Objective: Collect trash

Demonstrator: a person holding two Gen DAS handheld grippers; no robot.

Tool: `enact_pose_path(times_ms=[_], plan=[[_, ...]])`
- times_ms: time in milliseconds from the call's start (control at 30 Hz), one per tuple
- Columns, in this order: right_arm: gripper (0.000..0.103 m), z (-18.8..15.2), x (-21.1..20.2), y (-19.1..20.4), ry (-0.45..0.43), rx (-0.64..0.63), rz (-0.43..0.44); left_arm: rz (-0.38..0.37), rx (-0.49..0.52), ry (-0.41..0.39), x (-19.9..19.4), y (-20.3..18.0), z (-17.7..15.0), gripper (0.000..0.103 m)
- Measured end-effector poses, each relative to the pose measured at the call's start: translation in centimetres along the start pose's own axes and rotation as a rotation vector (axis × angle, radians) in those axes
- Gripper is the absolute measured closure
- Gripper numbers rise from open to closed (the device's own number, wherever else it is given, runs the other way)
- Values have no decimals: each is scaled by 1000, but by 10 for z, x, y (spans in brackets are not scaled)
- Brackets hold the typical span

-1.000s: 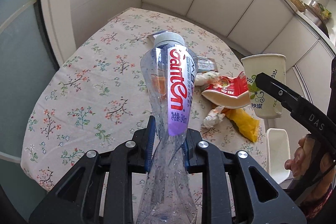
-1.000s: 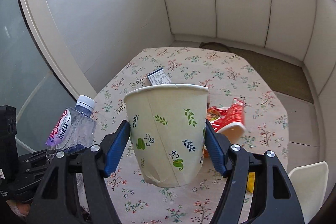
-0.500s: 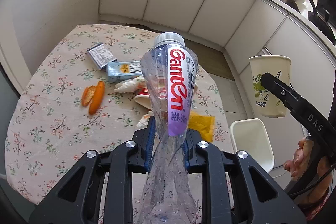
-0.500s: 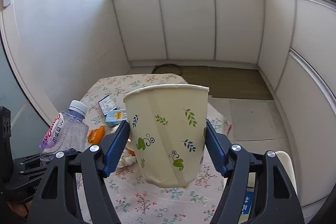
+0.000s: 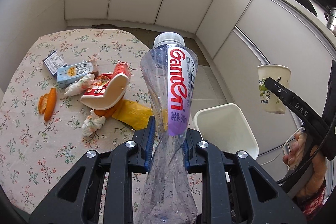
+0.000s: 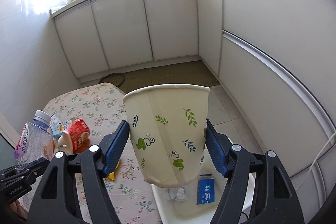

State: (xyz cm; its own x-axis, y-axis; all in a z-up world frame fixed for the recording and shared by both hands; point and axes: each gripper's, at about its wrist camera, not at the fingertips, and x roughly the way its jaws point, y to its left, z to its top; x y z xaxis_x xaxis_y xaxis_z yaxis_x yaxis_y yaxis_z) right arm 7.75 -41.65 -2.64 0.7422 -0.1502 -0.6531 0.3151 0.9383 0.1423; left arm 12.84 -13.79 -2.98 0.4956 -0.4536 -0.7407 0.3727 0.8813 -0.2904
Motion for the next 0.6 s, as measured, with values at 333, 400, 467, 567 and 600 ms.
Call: enact_pose_path(times_ms=[333,400,467,567,600], plan=[[27,-16,19,-44,118,113,-71,-54,50,31,23,-38,0,81],[20,-16,15,-51,95,123,-92,-70,56,33,28,-46,2,81],[19,-15,10,-61,73,142,-121,-85,63,33,33,-55,5,81],[15,-12,7,-72,53,175,-160,-112,73,29,39,-69,8,81],[13,-12,5,-78,46,186,-181,-121,77,28,41,-75,10,81]])
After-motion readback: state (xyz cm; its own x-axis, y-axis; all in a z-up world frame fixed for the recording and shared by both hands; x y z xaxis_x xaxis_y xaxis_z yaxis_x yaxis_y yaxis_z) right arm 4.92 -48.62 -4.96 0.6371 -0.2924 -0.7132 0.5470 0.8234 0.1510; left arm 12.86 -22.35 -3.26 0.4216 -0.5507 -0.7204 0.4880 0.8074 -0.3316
